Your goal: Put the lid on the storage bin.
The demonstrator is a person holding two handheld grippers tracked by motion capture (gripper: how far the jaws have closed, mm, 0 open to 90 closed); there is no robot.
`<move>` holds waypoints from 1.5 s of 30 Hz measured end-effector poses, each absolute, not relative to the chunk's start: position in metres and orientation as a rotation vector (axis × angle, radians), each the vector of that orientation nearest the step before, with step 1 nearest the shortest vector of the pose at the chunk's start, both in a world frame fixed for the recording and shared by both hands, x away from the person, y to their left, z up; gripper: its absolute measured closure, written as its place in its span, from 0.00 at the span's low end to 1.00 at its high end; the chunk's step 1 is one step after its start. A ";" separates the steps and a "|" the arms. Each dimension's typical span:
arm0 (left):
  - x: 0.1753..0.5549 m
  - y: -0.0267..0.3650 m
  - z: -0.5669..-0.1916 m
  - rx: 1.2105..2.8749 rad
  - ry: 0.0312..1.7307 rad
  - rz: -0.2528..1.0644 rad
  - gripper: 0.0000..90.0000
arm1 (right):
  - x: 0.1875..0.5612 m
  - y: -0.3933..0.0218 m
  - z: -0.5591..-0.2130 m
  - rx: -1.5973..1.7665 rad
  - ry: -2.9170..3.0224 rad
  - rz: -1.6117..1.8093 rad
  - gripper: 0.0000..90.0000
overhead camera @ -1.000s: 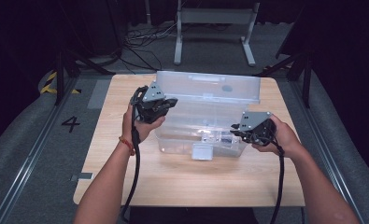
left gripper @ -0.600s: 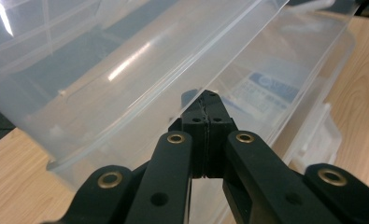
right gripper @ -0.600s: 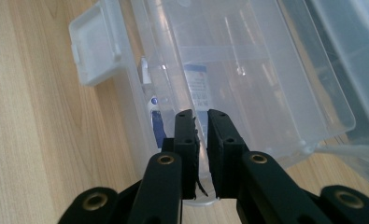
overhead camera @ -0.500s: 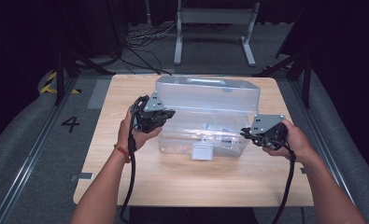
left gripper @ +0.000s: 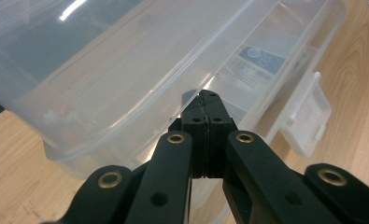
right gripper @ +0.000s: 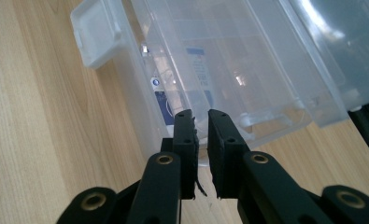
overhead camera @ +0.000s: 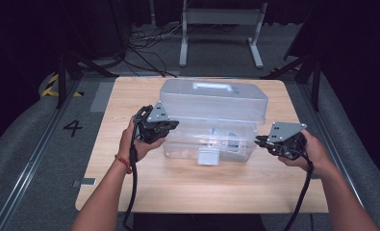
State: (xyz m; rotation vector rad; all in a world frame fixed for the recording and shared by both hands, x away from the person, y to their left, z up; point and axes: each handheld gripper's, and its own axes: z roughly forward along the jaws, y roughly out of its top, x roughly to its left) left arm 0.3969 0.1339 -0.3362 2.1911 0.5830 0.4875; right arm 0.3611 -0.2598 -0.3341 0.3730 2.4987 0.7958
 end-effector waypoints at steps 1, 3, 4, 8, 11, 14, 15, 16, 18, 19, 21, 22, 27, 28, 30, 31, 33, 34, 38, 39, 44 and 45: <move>0.396 0.135 -0.337 2.194 0.585 0.495 1.00 | 0.361 -0.262 -0.335 0.374 2.494 0.798 0.91; 0.396 0.137 -0.338 2.191 0.594 0.493 1.00 | 0.360 -0.266 -0.336 0.398 2.487 0.798 0.91; 0.396 0.138 -0.340 2.189 0.599 0.483 1.00 | 0.360 -0.267 -0.337 0.403 2.485 0.803 0.91; 0.393 0.140 -0.344 2.192 0.600 0.471 1.00 | 0.358 -0.273 -0.339 0.430 2.482 0.825 0.91; 0.390 0.142 -0.346 2.183 0.606 0.470 1.00 | 0.356 -0.275 -0.342 0.446 2.479 0.835 0.90; 0.387 0.145 -0.347 2.163 0.608 0.454 1.00 | 0.355 -0.277 -0.344 0.457 2.469 0.853 0.89; 0.387 0.146 -0.347 2.163 0.607 0.446 1.00 | 0.355 -0.277 -0.344 0.468 2.466 0.858 0.89; 0.386 0.146 -0.347 2.168 0.603 0.447 1.00 | 0.355 -0.278 -0.345 0.476 2.459 0.863 0.88; 0.384 0.146 -0.347 2.169 0.604 0.454 1.00 | 0.355 -0.279 -0.346 0.501 2.436 0.866 0.87; 0.384 0.146 -0.347 2.170 0.601 0.448 1.00 | 0.355 -0.280 -0.347 0.509 2.431 0.875 0.88; 0.382 0.146 -0.347 2.173 0.596 0.456 1.00 | 0.354 -0.283 -0.348 0.517 2.428 0.888 0.88; 0.381 0.146 -0.348 2.176 0.598 0.454 1.00 | 0.353 -0.284 -0.349 0.525 2.427 0.895 0.87; 0.377 0.147 -0.351 2.193 0.586 0.458 1.00 | 0.353 -0.290 -0.352 0.571 2.405 0.925 0.86; 0.376 0.147 -0.352 2.188 0.590 0.459 1.00 | 0.353 -0.290 -0.352 0.571 2.405 0.925 0.86; 0.374 0.148 -0.355 2.184 0.592 0.445 1.00 | 0.353 -0.292 -0.353 0.595 2.387 0.948 0.87; 0.373 0.148 -0.356 2.193 0.593 0.447 1.00 | 0.353 -0.292 -0.354 0.597 2.385 0.952 0.87; 0.371 0.148 -0.359 2.191 0.584 0.446 1.00 | 0.352 -0.291 -0.356 0.611 2.365 0.945 0.87; 0.370 0.148 -0.360 2.184 0.588 0.454 1.00 | 0.352 -0.291 -0.357 0.614 2.374 0.948 0.87; 0.366 0.150 -0.364 2.164 0.590 0.464 1.00 | 0.353 -0.290 -0.359 0.634 2.366 0.970 0.86; 0.365 0.151 -0.365 2.149 0.598 0.455 1.00 | 0.353 -0.289 -0.360 0.638 2.364 0.975 0.86; 0.362 0.158 -0.367 2.130 0.623 0.465 1.00 | 0.352 -0.286 -0.363 0.626 2.386 0.959 0.85; 0.362 0.158 -0.367 2.136 0.623 0.464 1.00 | 0.351 -0.285 -0.364 0.627 2.382 0.960 0.85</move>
